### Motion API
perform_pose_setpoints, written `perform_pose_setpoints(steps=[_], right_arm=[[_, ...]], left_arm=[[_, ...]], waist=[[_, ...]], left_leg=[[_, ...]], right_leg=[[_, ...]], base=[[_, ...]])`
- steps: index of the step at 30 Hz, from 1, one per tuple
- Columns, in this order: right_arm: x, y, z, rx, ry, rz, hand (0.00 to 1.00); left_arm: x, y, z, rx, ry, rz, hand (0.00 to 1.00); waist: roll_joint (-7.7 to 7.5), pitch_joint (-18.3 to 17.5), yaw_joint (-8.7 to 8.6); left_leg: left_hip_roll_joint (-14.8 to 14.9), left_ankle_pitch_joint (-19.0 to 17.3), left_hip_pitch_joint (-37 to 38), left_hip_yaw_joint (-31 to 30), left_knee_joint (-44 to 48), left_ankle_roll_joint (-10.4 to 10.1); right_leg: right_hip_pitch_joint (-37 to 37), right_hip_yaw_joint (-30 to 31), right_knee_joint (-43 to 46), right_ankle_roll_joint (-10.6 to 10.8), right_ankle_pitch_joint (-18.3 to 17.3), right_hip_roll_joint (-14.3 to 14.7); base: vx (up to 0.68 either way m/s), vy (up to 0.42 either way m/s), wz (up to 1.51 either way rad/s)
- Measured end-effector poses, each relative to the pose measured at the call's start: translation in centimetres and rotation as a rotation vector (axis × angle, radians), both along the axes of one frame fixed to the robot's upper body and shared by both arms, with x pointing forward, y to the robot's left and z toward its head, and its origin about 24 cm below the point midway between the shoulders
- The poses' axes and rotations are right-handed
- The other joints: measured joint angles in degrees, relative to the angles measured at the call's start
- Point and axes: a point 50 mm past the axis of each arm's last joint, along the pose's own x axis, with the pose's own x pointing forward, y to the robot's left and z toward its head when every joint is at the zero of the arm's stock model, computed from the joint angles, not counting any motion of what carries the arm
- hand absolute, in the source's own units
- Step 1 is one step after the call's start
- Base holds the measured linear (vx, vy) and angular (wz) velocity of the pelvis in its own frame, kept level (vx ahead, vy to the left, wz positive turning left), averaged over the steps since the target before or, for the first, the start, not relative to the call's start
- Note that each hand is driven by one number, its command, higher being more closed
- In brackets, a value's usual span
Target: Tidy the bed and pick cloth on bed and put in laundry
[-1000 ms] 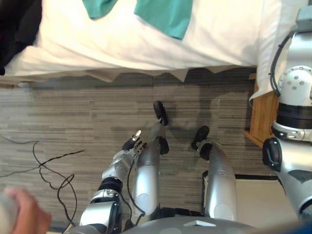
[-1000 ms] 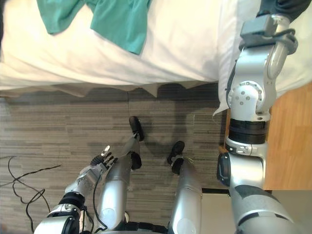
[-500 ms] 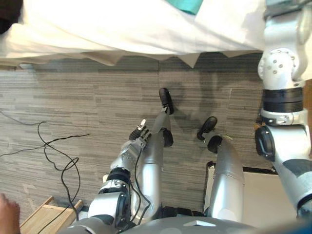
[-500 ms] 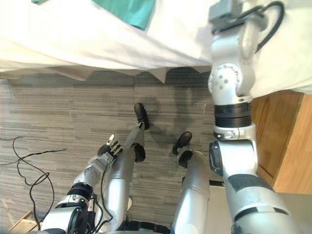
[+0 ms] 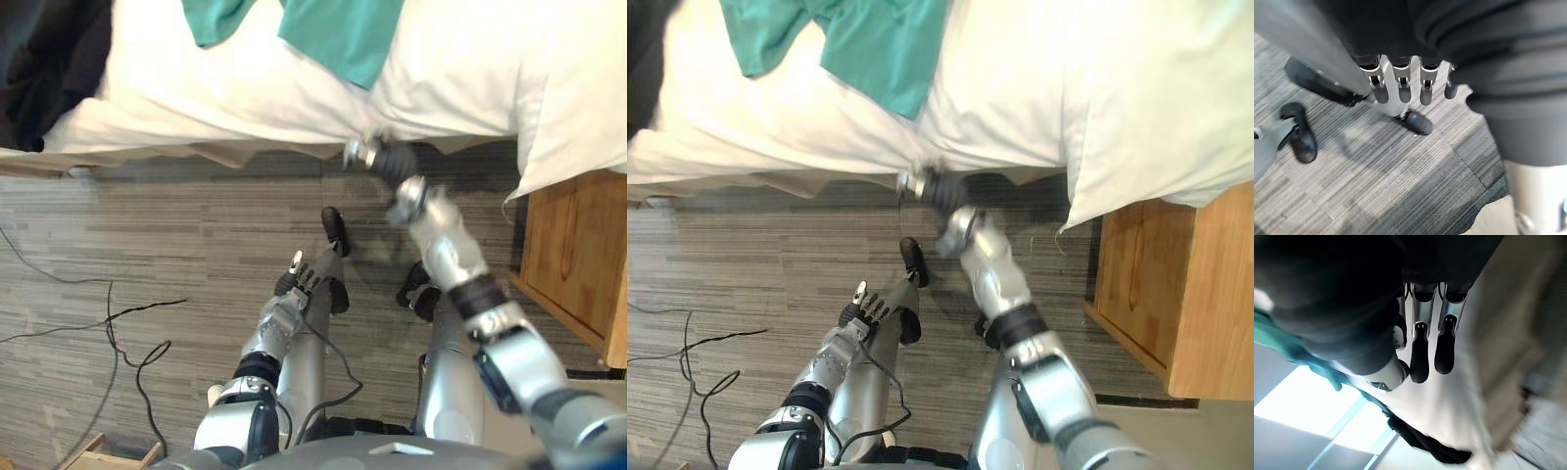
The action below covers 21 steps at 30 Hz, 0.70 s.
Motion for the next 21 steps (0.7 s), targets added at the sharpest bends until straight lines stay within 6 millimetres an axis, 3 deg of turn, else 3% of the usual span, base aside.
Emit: perform_pose_setpoints(steps=[2, 3, 4, 6, 8, 11, 12, 14, 15, 17, 19, 20, 21], right_arm=[[-1.0, -0.4, -2.3, 0.0, 0.067, -0.006, 0.0], [-1.8, -1.5, -3.9, 0.008, 0.118, -0.045, 0.0], [-2.0, -2.0, -4.5, 0.012, 0.137, -0.066, 0.0], [-3.0, -5.1, -7.5, 0.008, 0.25, -0.198, 0.0], [-4.3, -7.8, -10.7, -0.059, 0.368, -0.304, 0.0], [-9.9, -12.6, -18.1, -0.233, 0.688, -0.508, 0.0], [-11.1, -13.3, -19.3, -0.266, 0.754, -0.54, 0.0], [-16.1, -14.7, -23.4, -0.352, 0.996, -0.638, 0.0], [-17.3, -15.0, -24.1, -0.366, 1.051, -0.663, 0.0], [-21.7, -15.5, -26.0, -0.446, 1.221, -0.715, 0.0], [-23.8, -15.5, -26.5, -0.485, 1.276, -0.715, 0.0], [-25.2, -15.2, -26.8, -0.516, 1.3, -0.688, 0.0], [-25.9, -15.1, -27.0, -0.525, 1.317, -0.679, 0.0]], left_arm=[[-0.7, 0.4, -0.7, 0.052, 0.039, -0.026, 0.0], [-1.5, 1.1, -1.2, 0.105, 0.054, -0.057, 0.0], [-1.8, 1.4, -1.5, 0.134, 0.06, -0.071, 0.0], [-3.0, 2.5, -2.2, 0.212, 0.088, -0.118, 0.0], [-3.7, 2.8, -2.6, 0.245, 0.108, -0.147, 0.0], [-4.9, 2.5, -3.1, 0.273, 0.076, -0.303, 0.0], [-5.2, 2.5, -3.2, 0.278, 0.073, -0.337, 0.0], [-6.9, 2.4, -4.2, 0.287, 0.08, -0.448, 0.0], [-7.4, 2.4, -4.5, 0.283, 0.089, -0.47, 0.0], [-9.0, 2.4, -5.3, 0.309, 0.108, -0.528, 0.0], [-10.1, 2.3, -6.0, 0.33, 0.13, -0.535, 0.0], [-10.6, 2.6, -6.3, 0.364, 0.158, -0.524, 0.0], [-10.5, 2.8, -6.3, 0.384, 0.153, -0.51, 0.0]], waist=[[-0.35, -0.07, -1.48], [-1.41, -0.63, -2.77], [-1.84, -0.86, -2.94], [-3.58, -1.84, -4.26], [-4.24, -1.99, -4.65], [-5.17, -2.44, -5.1], [-5.38, -2.78, -5.19], [-6.62, -5.21, -5.29], [-6.98, -5.86, -5.3], [-8.1, -7.59, -5.34], [-7.38, -8.72, -6.82], [-7.27, -9.34, -7.59], [-8.18, -9.81, -7.39]], left_leg=[[-0.32, -0.53, 3.67, -0.9, 0.1, -0.41], [-0.42, -1.31, 6.55, -1.02, 0.18, -0.46], [-0.42, -1.65, 7.61, -1.04, 0.17, -0.47], [-0.4, -2.93, 11.12, -1.14, 0.14, -0.71], [-0.46, -3.82, 13.91, -1.29, 0.08, -0.58], [-1.04, -5.11, 20.3, -2.58, 0.28, -0.3], [-1.15, -5.37, 21.3, -2.7, 0.27, -0.2], [-2.08, -6.5, 24.47, -3.57, 0.19, 0.25], [-2.3, -6.84, 25.37, -3.81, 0.12, 0.31], [-3.2, -9.24, 30.37, -4.96, -0.41, 0.96], [-2.67, -10.25, 32.63, -7.4, 0.54, 1.15], [-2.42, -12.4, 32.17, -8.73, 4.62, 1.22], [-2.43, -14.55, 31.12, -8.46, 8.68, 1.21]], right_leg=[[4.71, -0.48, -1.6, 0.24, 0.1, 0.16], [8.06, -0.46, -2.93, 0.73, 0.28, 0.41], [9.36, -0.4, -3.45, 0.89, 0.36, 0.57], [13.74, -0.32, -5.84, 1.6, 0.75, 1.22], [17.5, -0.7, -7.83, 2.25, 1.12, 1.62], [27.12, -2.45, -12.93, 3.76, 2.23, 2.25], [28.64, -2.9, -13.79, 3.95, 2.4, 2.34], [33.58, -3.9, -16.98, 4.69, 3.11, 2.99], [34.94, -4.12, -17.42, 4.82, 3.22, 2.98], [39.35, -1.37, -15.94, 4.62, 3.56, 2.72], [39.4, 4.73, -11.82, 3.11, 3.36, 4.3], [41.7, 6.72, -16.98, 2.71, 2.7, 6.37], [42.73, 6.6, -19.62, 2.79, 3.23, 6.63]], base=[[0.06, -0.039, 0.0], [0.06, -0.033, -0.09], [0.06, -0.022, -0.16], [0.06, -0.007, -0.1], [0.08, 0.011, 0.0], [0.12, 0.023, 0.12], [0.13, 0.003, 0.15], [0.13, 0.003, 0.12], [0.15, 0.002, 0.17], [0.14, -0.008, 0.18], [0.07, -0.047, 0.55], [0.04, -0.081, 0.79], [0.04, -0.101, 0.55]])
